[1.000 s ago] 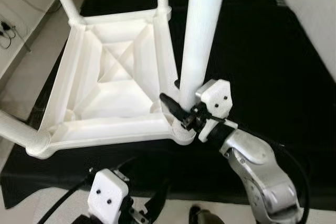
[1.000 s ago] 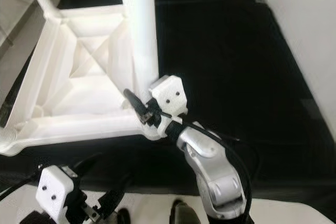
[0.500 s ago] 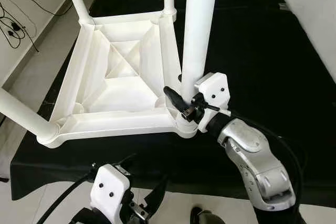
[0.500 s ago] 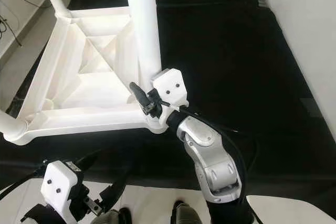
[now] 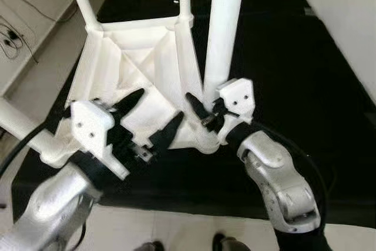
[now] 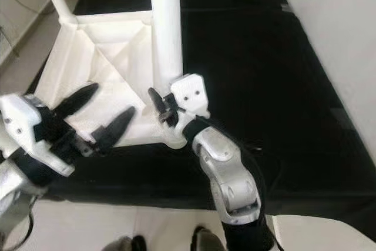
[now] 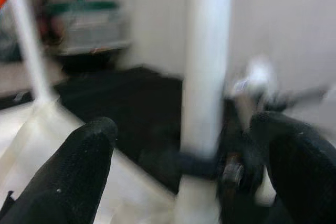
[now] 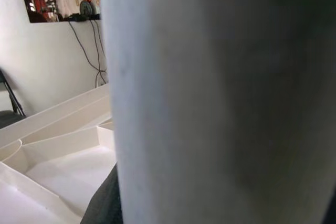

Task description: Building children table

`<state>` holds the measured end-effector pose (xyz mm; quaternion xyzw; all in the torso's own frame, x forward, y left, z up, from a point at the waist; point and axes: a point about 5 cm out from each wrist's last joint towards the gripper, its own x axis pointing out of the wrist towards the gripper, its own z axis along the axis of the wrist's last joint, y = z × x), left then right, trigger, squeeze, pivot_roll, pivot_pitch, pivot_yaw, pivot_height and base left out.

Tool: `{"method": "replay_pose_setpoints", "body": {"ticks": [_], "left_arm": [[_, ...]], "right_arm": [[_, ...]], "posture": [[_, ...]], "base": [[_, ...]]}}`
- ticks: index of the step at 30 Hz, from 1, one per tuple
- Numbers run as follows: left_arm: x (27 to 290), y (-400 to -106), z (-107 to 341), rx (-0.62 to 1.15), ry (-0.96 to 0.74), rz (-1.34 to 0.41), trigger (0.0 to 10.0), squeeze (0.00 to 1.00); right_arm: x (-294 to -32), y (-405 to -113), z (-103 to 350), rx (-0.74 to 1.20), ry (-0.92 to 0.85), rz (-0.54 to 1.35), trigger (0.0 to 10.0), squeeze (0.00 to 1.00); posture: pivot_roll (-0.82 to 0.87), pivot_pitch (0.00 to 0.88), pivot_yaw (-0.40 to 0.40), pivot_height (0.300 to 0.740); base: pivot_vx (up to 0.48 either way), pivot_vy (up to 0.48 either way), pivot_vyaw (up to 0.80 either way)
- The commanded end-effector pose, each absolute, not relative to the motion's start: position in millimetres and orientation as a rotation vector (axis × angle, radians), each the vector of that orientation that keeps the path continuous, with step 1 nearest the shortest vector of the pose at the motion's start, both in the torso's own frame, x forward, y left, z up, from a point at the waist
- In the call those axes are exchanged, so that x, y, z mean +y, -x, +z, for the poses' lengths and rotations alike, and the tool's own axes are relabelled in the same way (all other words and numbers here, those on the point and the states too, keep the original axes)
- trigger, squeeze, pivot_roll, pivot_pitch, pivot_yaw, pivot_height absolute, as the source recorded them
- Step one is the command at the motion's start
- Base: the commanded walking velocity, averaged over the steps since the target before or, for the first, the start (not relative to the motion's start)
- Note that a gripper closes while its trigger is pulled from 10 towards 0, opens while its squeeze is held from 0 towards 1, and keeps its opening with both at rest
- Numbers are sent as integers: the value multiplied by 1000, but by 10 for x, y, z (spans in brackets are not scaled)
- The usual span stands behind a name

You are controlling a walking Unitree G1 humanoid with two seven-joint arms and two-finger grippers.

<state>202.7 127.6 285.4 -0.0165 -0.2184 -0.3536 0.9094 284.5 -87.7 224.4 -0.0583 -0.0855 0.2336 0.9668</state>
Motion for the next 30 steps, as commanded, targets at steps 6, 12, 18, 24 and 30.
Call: {"method": "replay_pose_setpoints", "body": {"ticks": [6,12,18,24,30], "left_arm": [[1211,-2119,3302,-553,70,-945,10000,0],[1195,-2250,3434,-550,96,-979,10000,0],[1147,-2619,3579,-443,131,-990,10000,0],[1116,-2877,3591,-327,132,-1042,10000,0],[1082,-3000,3623,-266,78,-1115,10000,0]], "right_arm": [[-865,-2876,1985,-48,98,431,10000,0],[-818,-2851,2012,-63,76,446,10000,0],[-757,-2829,2068,-95,66,477,10000,0],[-703,-2796,2126,-130,74,505,10000,0],[-641,-2745,2152,-156,99,552,10000,0]], "posture": [[84,218,36,740],[83,217,39,740],[71,212,48,740],[66,213,51,740],[68,213,54,740]], "base": [[0,0,0],[0,0,0],[0,0,0],[0,0,0],[0,0,0]]}}
